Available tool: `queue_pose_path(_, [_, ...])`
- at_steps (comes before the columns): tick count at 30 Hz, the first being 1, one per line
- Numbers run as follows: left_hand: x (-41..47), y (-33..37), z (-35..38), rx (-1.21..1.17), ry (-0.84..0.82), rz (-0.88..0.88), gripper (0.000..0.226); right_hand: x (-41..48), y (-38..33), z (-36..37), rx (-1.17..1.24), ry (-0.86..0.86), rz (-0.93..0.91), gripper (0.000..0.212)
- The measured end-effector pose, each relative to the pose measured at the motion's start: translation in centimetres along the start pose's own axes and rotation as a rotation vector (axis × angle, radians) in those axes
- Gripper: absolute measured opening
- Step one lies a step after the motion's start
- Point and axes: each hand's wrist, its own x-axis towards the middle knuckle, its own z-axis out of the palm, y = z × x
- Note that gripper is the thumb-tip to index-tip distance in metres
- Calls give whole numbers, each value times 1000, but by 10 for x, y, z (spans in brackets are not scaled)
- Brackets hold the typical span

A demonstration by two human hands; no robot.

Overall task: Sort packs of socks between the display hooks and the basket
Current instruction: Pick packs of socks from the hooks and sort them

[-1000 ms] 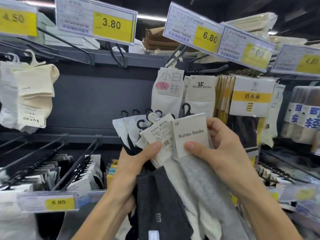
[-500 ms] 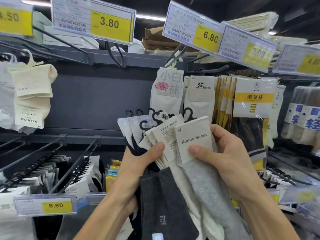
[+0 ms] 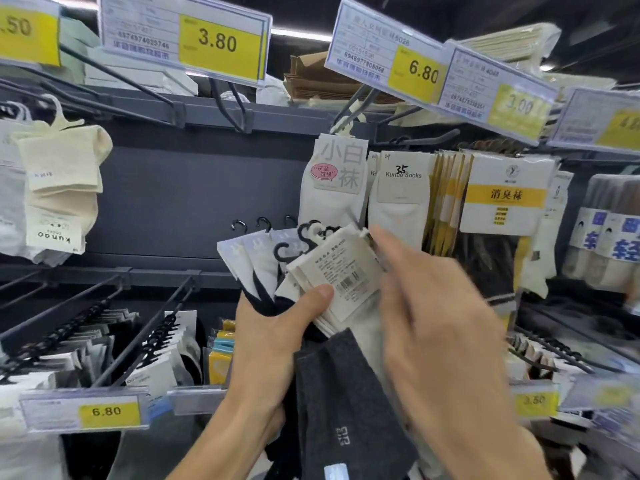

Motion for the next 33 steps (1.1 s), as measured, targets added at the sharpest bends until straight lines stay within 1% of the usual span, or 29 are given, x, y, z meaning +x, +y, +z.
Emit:
queue_pose_path(3, [-4,3,4,-28,-77,55,44,-5,-6,9,11,-152,33,52])
queue_pose_path(6, [-5,5,3,-65,-70,41,58,-4,-2,9,91,-211,64,65])
queue_pose_path(8, [-5,6,3,-64,-60,31,66,-1,1,10,216,-252,119,65])
queue_pose_path(11, [-5,6,3,-54,-60,38,76,0,6,11,381,-274,181,57])
queue_pose_path(14, [-4,6,1,-44,-70,40,68,-1,9,10,455,-242,172,50])
queue_pose_path(16, [-2,4,0,-25,-72,34,60,-1,12,11,509,-223,178,53])
queue_pose_path(18, [-1,3,0,27,-70,55,54,-1,12,12,488,-212,116,60])
queue_pose_path(20, [0,2,1,81,-60,78,54,-2,13,13,429,-199,53,56])
queue_pose_path(21, [1,0,1,103,-51,84,56,-2,15,13,429,-189,54,51])
queue_pose_path(23, [2,-2,0,119,-38,81,60,-2,17,13,466,-165,103,40])
queue_pose_path(25, [3,-3,-3,124,-27,62,60,1,19,13,545,-126,200,35])
queue_pose_path(27, [6,-3,-6,113,-8,28,53,4,28,13,684,-51,298,40])
queue_pose_path(29, [9,-4,-9,57,20,-35,40,10,37,12,804,-19,398,46])
queue_pose_path(31, [11,-6,-11,-17,29,-127,34,15,47,13,870,-35,465,51])
queue_pose_path(33, [11,-7,-14,-60,23,-212,36,21,56,15,883,-73,505,52])
